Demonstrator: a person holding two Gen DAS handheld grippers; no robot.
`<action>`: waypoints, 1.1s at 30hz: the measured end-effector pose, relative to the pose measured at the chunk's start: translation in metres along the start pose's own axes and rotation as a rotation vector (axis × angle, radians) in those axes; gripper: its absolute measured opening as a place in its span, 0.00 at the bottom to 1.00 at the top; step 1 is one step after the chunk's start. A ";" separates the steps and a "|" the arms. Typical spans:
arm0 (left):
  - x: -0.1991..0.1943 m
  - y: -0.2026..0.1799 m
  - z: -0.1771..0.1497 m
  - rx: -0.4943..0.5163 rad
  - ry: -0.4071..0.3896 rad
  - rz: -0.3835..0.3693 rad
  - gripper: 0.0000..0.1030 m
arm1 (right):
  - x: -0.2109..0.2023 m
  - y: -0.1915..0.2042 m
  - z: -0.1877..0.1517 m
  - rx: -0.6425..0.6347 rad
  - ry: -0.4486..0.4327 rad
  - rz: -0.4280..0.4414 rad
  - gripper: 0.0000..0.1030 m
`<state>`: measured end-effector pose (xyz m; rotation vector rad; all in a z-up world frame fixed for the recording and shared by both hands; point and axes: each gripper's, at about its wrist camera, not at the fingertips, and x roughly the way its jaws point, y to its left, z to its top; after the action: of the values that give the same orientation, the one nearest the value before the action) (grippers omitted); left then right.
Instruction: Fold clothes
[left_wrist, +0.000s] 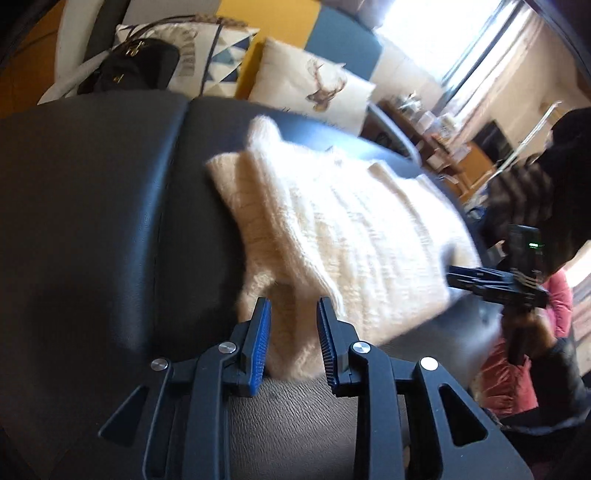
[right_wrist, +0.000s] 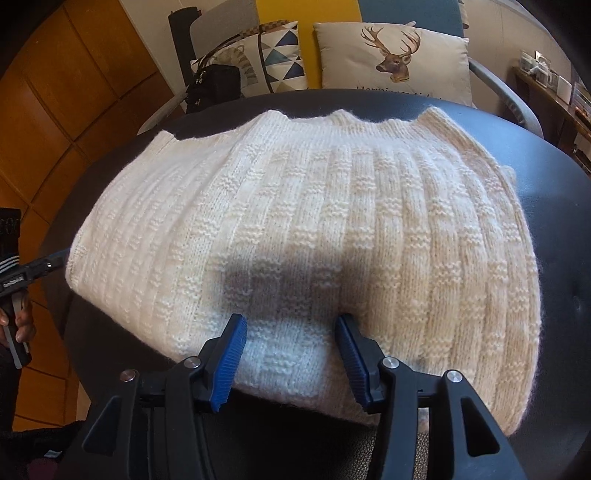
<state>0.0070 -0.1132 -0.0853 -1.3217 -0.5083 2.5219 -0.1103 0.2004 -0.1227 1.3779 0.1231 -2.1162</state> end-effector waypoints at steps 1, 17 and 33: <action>0.000 0.000 0.000 0.011 0.002 -0.012 0.27 | 0.001 0.000 0.000 -0.006 0.002 0.002 0.52; -0.006 -0.028 -0.009 0.171 0.007 -0.075 0.06 | 0.003 0.008 -0.004 0.006 -0.012 0.013 0.65; -0.012 0.014 -0.023 -0.055 0.074 0.077 0.16 | 0.014 0.021 0.003 -0.028 -0.014 -0.045 0.64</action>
<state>0.0320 -0.1256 -0.0943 -1.4760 -0.5246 2.5254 -0.1050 0.1757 -0.1285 1.3558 0.1788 -2.1528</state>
